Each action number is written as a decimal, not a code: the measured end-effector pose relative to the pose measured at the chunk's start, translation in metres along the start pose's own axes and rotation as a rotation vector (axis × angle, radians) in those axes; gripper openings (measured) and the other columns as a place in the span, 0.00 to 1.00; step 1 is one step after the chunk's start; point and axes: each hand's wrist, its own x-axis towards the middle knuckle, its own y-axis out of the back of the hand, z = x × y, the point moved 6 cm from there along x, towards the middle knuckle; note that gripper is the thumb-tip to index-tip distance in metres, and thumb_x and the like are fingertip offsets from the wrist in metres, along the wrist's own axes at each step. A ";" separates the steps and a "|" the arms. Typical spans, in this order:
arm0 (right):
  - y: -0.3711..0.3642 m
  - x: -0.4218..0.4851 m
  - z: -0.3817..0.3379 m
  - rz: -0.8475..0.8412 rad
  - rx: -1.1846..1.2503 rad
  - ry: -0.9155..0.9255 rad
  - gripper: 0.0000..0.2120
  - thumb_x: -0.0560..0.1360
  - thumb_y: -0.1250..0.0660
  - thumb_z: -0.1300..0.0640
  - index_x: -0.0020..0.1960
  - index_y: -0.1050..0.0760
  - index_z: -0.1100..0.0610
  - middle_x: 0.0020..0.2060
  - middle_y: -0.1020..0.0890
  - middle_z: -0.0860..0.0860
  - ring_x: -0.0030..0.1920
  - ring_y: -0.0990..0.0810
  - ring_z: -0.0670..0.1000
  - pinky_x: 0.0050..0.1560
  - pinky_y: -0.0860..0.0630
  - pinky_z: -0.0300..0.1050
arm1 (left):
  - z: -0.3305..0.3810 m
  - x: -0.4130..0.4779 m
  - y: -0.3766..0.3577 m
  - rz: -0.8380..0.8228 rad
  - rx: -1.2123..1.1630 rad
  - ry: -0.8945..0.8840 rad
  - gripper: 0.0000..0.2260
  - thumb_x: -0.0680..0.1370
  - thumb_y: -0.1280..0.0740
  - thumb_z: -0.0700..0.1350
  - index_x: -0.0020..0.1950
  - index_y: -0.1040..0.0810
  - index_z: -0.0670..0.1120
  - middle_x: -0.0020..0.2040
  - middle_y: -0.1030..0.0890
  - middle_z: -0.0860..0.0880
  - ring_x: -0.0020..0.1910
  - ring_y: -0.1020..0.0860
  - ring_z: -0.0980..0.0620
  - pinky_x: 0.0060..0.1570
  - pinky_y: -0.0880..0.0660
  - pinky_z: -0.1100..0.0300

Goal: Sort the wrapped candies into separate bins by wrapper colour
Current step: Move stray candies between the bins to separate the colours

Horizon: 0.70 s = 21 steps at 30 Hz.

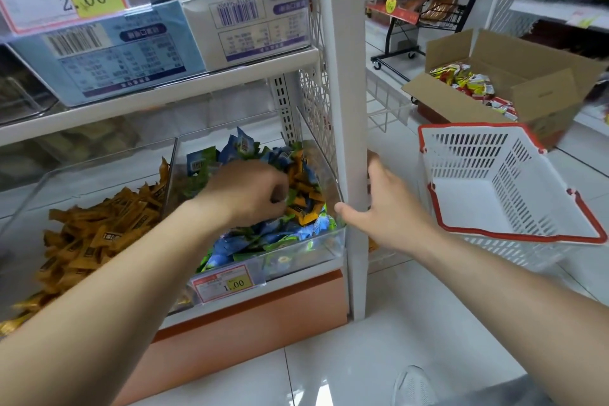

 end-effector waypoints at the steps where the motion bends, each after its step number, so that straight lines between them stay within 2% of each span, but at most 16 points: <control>1: 0.000 0.000 0.000 -0.001 0.002 0.000 0.32 0.73 0.28 0.42 0.70 0.40 0.47 0.61 0.24 0.46 0.58 0.22 0.49 0.57 0.20 0.51 | 0.011 0.006 0.000 0.043 -0.096 -0.030 0.04 0.76 0.30 0.52 0.50 0.20 0.55 0.48 0.19 0.56 0.46 0.22 0.54 0.44 0.24 0.56; 4: 0.000 -0.001 0.001 0.006 0.012 0.010 0.33 0.72 0.27 0.42 0.70 0.40 0.46 0.61 0.24 0.46 0.58 0.23 0.48 0.56 0.20 0.49 | 0.026 0.021 -0.019 -0.046 -0.283 -0.006 0.16 0.75 0.28 0.55 0.59 0.20 0.50 0.53 0.18 0.54 0.51 0.21 0.53 0.51 0.23 0.55; 6: 0.001 -0.001 0.001 0.016 0.019 0.019 0.33 0.72 0.27 0.43 0.70 0.40 0.46 0.60 0.24 0.45 0.57 0.23 0.47 0.55 0.22 0.45 | 0.026 0.027 -0.036 -0.112 -0.229 0.046 0.20 0.73 0.29 0.61 0.59 0.22 0.51 0.53 0.19 0.53 0.49 0.22 0.52 0.47 0.24 0.56; 8: 0.001 -0.001 0.003 0.013 0.023 0.018 0.33 0.72 0.27 0.43 0.70 0.39 0.46 0.60 0.24 0.45 0.57 0.24 0.46 0.54 0.23 0.43 | 0.023 0.032 -0.048 -0.154 -0.126 0.054 0.23 0.73 0.30 0.61 0.64 0.26 0.54 0.58 0.21 0.52 0.51 0.23 0.51 0.45 0.28 0.58; 11: -0.001 -0.001 0.004 0.004 0.015 0.006 0.33 0.72 0.27 0.42 0.70 0.39 0.46 0.60 0.25 0.45 0.57 0.24 0.46 0.54 0.23 0.43 | 0.017 0.036 -0.062 -0.280 -0.036 0.067 0.32 0.76 0.33 0.58 0.77 0.40 0.56 0.74 0.34 0.49 0.65 0.27 0.44 0.57 0.27 0.55; 13: 0.000 -0.001 0.003 0.001 0.012 -0.005 0.32 0.72 0.28 0.42 0.69 0.39 0.47 0.60 0.24 0.45 0.57 0.24 0.47 0.55 0.22 0.45 | 0.015 0.036 -0.065 -0.284 -0.007 0.071 0.33 0.77 0.35 0.57 0.79 0.44 0.56 0.77 0.37 0.48 0.68 0.29 0.42 0.59 0.28 0.54; 14: 0.001 -0.002 0.002 -0.005 0.005 -0.012 0.31 0.72 0.28 0.42 0.69 0.38 0.47 0.60 0.24 0.45 0.57 0.24 0.47 0.56 0.22 0.46 | 0.016 0.036 -0.065 -0.237 -0.015 0.066 0.31 0.77 0.35 0.55 0.78 0.42 0.56 0.75 0.34 0.48 0.66 0.27 0.42 0.57 0.28 0.54; 16: 0.001 -0.005 0.001 -0.028 -0.067 -0.038 0.28 0.73 0.30 0.39 0.67 0.35 0.48 0.57 0.23 0.46 0.55 0.23 0.47 0.54 0.21 0.48 | 0.020 0.035 -0.061 -0.124 -0.058 0.026 0.24 0.76 0.33 0.51 0.71 0.33 0.56 0.63 0.24 0.49 0.58 0.23 0.44 0.46 0.29 0.56; 18: 0.003 -0.009 0.003 -0.072 -0.243 -0.101 0.24 0.73 0.34 0.34 0.59 0.30 0.49 0.49 0.21 0.45 0.48 0.22 0.47 0.45 0.21 0.49 | 0.022 0.033 -0.057 -0.063 -0.121 -0.010 0.18 0.74 0.30 0.48 0.64 0.27 0.56 0.54 0.21 0.51 0.50 0.23 0.49 0.40 0.33 0.57; 20: 0.008 -0.017 0.004 -0.109 -0.408 -0.182 0.21 0.73 0.37 0.32 0.50 0.27 0.49 0.40 0.20 0.44 0.41 0.22 0.47 0.35 0.28 0.45 | 0.017 0.030 -0.053 -0.045 -0.219 -0.001 0.14 0.74 0.28 0.48 0.59 0.23 0.56 0.50 0.20 0.54 0.46 0.24 0.53 0.38 0.32 0.59; 21: 0.010 -0.022 0.004 -0.126 -0.456 -0.207 0.19 0.72 0.38 0.33 0.47 0.25 0.49 0.38 0.19 0.44 0.40 0.22 0.48 0.34 0.31 0.43 | 0.012 0.028 -0.049 -0.034 -0.288 0.024 0.12 0.75 0.28 0.48 0.57 0.21 0.56 0.48 0.20 0.56 0.46 0.23 0.54 0.39 0.30 0.60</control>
